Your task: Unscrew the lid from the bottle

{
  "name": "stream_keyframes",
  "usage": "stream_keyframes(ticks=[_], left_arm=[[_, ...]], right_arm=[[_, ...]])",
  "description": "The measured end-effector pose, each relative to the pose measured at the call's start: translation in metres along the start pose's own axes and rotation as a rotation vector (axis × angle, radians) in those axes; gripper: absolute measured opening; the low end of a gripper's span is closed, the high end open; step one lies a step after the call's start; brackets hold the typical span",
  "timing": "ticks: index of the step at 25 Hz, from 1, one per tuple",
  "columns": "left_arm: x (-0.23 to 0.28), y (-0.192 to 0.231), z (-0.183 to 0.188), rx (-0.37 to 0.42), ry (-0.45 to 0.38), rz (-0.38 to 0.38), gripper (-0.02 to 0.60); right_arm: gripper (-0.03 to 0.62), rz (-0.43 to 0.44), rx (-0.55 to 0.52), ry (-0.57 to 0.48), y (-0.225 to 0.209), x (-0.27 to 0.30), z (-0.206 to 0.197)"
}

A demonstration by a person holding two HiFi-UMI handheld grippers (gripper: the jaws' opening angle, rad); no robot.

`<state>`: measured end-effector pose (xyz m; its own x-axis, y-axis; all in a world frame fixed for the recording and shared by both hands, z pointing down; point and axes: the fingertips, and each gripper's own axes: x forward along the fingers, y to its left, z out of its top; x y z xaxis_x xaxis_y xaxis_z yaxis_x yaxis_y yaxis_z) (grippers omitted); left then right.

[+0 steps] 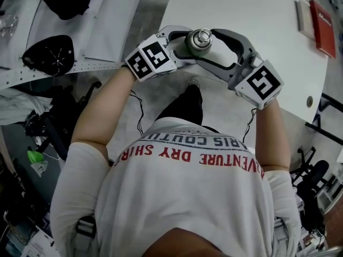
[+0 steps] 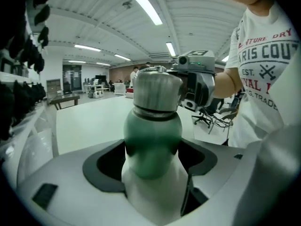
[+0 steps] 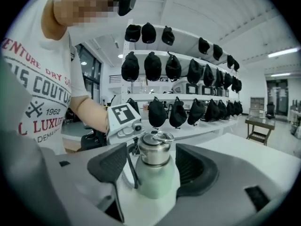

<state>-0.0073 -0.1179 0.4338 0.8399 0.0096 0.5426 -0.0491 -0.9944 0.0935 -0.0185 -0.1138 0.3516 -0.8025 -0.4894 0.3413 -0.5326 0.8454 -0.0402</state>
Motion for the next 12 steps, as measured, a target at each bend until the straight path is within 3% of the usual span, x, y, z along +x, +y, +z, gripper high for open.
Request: stream_keyframes(ticks=[5,12], left_arm=[[0.0008,-0.0006,0.0002,-0.115,-0.035,0.177,0.364],[-0.0031,0.0066,-0.0011,-0.246,-0.069,0.379,0.364]], right_arm=[[0.305,-0.169,0.122,-0.063,-0.0030,-0.0072,-0.0047],[0.305,-0.313,0.146,-0.063,-0.0069,-0.0088,-0.0084]])
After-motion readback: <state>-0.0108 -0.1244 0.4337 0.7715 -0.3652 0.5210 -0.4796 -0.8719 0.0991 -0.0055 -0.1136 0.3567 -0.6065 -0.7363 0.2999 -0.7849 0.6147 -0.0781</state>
